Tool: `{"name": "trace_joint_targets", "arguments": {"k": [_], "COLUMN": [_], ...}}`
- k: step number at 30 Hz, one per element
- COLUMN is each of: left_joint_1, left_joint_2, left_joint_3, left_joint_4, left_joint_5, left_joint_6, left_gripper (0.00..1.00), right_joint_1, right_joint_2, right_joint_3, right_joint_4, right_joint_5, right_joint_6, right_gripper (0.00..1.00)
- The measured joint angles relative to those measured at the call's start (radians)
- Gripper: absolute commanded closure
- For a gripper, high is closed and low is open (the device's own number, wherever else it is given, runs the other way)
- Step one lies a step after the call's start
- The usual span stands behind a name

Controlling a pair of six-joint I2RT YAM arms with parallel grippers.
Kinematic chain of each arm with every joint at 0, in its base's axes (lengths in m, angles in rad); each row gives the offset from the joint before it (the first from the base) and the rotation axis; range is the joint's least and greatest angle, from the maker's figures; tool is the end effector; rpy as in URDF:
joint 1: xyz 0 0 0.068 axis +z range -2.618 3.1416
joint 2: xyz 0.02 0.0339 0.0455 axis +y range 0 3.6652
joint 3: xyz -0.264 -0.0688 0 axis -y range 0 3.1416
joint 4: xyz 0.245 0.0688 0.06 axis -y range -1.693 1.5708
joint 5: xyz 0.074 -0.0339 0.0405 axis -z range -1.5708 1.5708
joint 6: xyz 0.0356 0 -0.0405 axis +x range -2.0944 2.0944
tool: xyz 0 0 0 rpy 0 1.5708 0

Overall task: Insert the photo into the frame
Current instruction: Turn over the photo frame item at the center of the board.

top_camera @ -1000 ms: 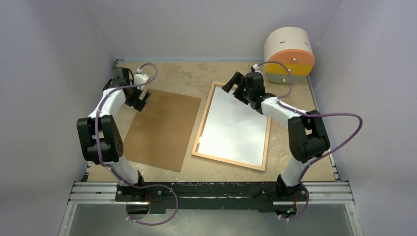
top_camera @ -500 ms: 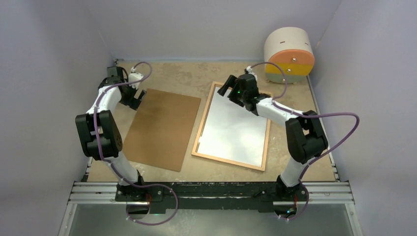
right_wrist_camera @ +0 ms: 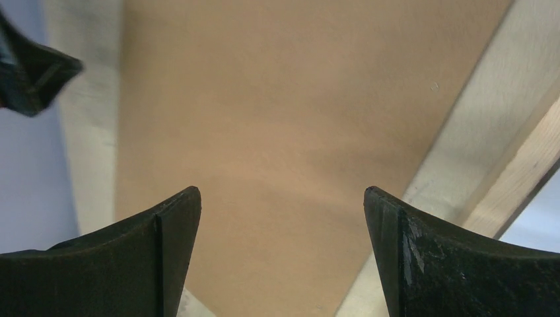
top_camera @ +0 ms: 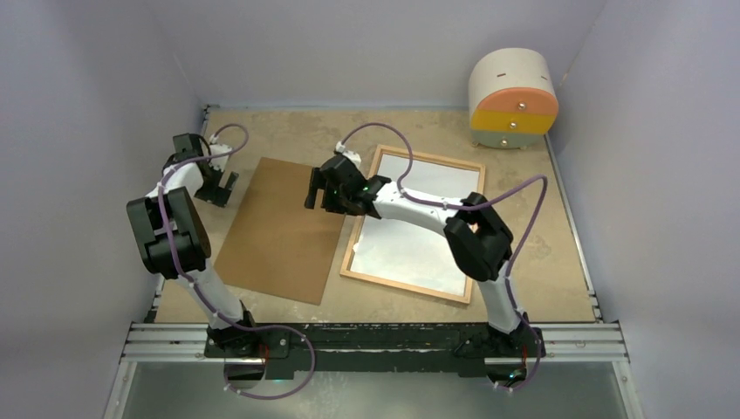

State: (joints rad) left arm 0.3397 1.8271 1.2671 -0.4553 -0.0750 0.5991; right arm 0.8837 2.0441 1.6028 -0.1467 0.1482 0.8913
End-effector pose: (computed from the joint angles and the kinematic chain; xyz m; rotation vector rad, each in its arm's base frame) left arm 0.3613 0.1305 0.1965 0.3142 2.6280 0.4299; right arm 0.3075 0.3665 0.2375 0.0992 2.2797 0.8394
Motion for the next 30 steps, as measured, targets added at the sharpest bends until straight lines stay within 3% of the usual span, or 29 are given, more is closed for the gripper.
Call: {"name": "trace_joint_targets", "arguments": {"k": [9,30], "left_joint_1": [0.0,-0.04], "left_joint_2": [0.01,-0.045], "left_joint_3": [-0.081,-0.185], "left_joint_4": [0.029,0.153], "left_joint_5": [0.004,0.048], "left_joint_6": [0.0,-0.003], "left_gripper": [0.03,0.05], "right_joint_1": [0.03,0.035], "right_joint_2": [0.101,0.146], "right_joint_3": [0.043,0.089], "right_joint_4": [-0.161,-0.237], "right_joint_5": [0.029,0.036], "right_joint_6": [0.047,0.177], "right_gripper": [0.03,0.01]}}
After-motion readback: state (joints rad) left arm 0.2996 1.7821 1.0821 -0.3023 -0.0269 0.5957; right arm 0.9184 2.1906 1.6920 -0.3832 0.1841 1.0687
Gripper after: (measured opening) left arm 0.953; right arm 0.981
